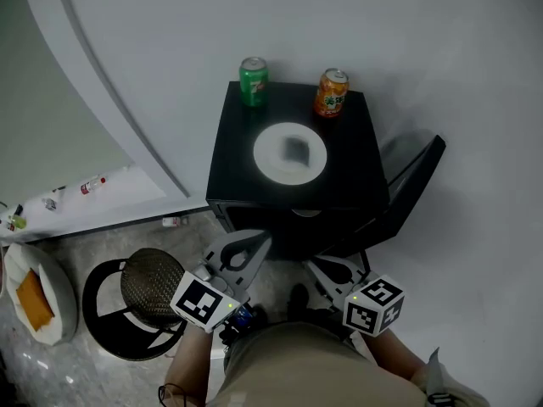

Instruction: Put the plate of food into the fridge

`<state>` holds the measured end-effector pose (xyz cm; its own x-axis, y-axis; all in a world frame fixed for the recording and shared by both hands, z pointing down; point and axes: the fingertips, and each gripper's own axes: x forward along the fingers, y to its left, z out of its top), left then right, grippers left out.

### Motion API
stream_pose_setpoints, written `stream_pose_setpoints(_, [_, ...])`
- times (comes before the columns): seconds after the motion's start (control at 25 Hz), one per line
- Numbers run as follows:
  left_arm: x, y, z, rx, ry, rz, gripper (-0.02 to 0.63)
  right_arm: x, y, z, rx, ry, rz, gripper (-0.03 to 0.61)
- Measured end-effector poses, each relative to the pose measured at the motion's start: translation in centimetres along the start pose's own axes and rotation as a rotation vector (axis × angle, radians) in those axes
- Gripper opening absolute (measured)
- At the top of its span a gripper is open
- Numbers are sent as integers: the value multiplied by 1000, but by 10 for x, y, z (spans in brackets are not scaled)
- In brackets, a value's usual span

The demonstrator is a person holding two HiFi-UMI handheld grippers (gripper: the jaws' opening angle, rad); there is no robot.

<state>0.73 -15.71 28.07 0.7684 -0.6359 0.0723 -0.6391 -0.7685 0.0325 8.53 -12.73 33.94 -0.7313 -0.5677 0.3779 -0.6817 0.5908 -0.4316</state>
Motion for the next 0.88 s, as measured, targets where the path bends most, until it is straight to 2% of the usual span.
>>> stream_pose_setpoints(0.08, [12, 4, 5, 25, -10, 17, 9, 0, -4, 3, 2, -1, 11, 21])
stream_pose_setpoints(0.28, [27, 21, 24, 29, -70, 80, 9, -4, -18, 8, 7, -7, 33, 21])
stream_pose_setpoints(0.64, [48, 36, 34, 123, -37, 142, 9, -4, -31, 20, -11, -4, 105, 21])
stream_pose_setpoints(0.88, [53, 38, 33, 150, 12, 128, 9, 0, -33, 21, -16, 3, 141, 21])
